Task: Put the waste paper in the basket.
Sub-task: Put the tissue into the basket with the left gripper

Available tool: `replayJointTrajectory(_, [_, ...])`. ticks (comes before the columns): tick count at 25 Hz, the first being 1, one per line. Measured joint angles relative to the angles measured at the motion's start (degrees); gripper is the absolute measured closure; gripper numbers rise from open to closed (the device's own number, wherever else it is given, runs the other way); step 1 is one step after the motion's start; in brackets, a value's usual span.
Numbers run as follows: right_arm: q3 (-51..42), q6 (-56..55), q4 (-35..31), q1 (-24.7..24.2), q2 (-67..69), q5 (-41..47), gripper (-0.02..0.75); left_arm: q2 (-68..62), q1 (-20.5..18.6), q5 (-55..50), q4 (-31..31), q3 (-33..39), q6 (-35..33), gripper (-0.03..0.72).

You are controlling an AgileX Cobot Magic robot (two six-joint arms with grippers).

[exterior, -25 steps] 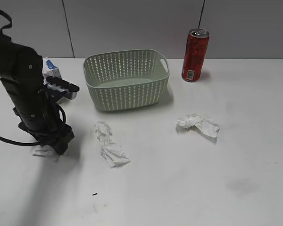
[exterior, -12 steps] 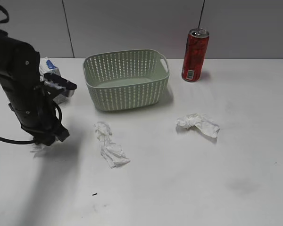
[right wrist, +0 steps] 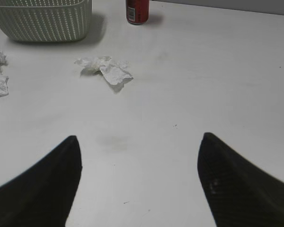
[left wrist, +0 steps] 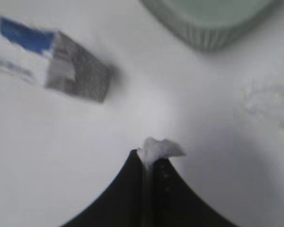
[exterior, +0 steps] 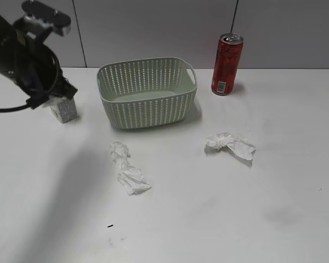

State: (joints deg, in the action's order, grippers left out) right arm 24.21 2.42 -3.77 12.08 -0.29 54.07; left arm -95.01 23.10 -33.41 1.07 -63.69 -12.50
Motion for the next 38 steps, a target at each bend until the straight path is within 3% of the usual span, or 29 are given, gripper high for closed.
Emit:
replayJointTrajectory(5, [0.00,0.00,0.00,0.00,0.00,0.00,0.158,1.62,0.43,11.65,8.29,-1.16,0.00,0.686])
replayJointTrajectory(12, [0.00,0.00,0.00,0.00,0.00,0.00,0.158,-8.08,4.62,10.23,8.33,-15.32,0.00,0.686])
replayJointTrajectory(18, [0.00,0.00,0.06,0.00,0.00,0.00,0.158,-18.95,4.98,5.49,8.20,-26.83,0.00,0.662])
replayJointTrajectory(21, [0.00,0.00,0.06,0.00,0.00,0.00,0.158,-22.77,4.98,2.26,8.15,-30.02,0.00,0.540])
replayJointTrajectory(22, [0.00,0.00,0.06,0.00,0.00,0.00,0.158,-23.47,4.98,1.24,8.15,-30.45,0.00,0.472])
replayJointTrajectory(25, [0.00,0.00,0.06,0.00,0.00,0.00,0.158,-24.61,4.98,-0.30,8.15,-31.01,0.00,0.163])
replayJointTrajectory(27, [0.00,0.00,0.06,0.00,0.00,0.00,0.158,-24.57,4.98,-1.48,8.15,-31.54,0.00,0.067])
replayJointTrajectory(31, [0.00,0.00,0.06,0.00,0.00,0.00,0.158,-24.57,4.98,-5.79,8.15,-34.57,0.00,0.045])
replayJointTrajectory(38, [0.00,0.00,0.06,0.00,0.00,0.00,0.158,-23.61,3.59,-22.19,7.65,-40.70,0.00,0.074])
